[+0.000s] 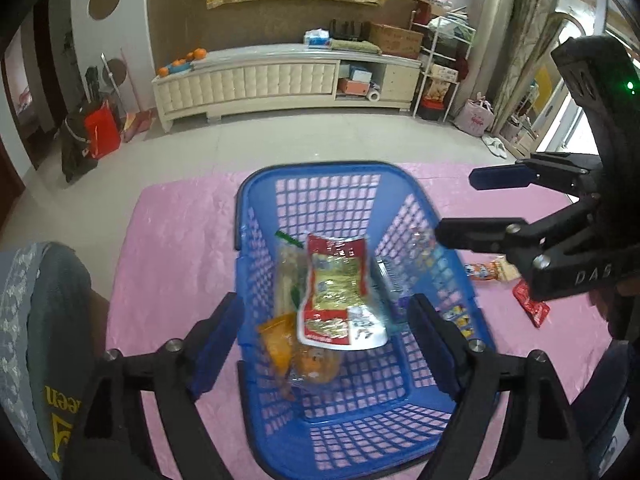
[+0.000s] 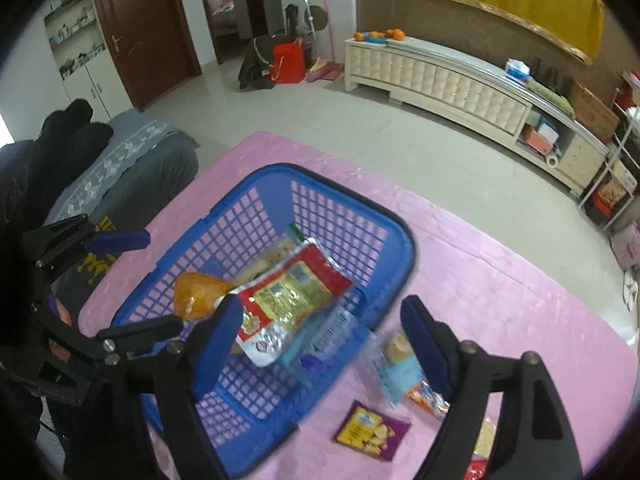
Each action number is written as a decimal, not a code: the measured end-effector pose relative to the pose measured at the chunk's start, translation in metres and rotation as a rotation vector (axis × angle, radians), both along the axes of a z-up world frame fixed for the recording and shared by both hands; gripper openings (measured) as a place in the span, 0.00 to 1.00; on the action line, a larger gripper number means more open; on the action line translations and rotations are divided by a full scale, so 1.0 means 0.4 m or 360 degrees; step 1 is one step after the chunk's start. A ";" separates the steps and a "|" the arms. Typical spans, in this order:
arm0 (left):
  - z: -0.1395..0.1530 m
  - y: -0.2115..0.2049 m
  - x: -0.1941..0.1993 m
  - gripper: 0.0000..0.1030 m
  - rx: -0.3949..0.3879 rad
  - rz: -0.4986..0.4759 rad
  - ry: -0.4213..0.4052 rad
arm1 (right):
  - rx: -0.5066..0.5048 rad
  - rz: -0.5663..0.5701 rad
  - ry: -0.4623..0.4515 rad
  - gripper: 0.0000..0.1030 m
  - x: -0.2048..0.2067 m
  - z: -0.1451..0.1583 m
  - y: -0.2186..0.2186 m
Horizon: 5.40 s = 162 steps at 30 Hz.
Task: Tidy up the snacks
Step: 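Carry both packs over the blue basket and open both tools to drop them, then move both tools back over the remaining snacks, then grasp the purple cracker pack with the left tool while the right tool grasps the small red pack, then carry both packs over the blue basket and open both tools to drop them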
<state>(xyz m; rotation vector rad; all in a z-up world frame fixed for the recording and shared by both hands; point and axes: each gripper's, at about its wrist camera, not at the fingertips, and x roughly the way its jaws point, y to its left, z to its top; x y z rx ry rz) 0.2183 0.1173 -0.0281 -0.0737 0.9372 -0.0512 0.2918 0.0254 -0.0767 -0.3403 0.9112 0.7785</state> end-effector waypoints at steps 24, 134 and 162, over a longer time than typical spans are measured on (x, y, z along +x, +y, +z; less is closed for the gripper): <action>0.002 -0.474 0.065 0.80 0.0064 -0.0395 0.0041 | -0.0050 -0.0347 -0.0071 0.83 -0.037 0.009 -0.473; -0.027 0.006 0.002 0.58 0.0086 0.0081 0.0107 | -0.0052 -0.0048 -0.0025 0.03 -0.065 0.015 -0.001; -0.022 -0.024 -0.001 0.81 0.0051 0.0066 0.0121 | -0.0181 -0.0137 -0.0075 0.80 -0.046 -0.005 -0.040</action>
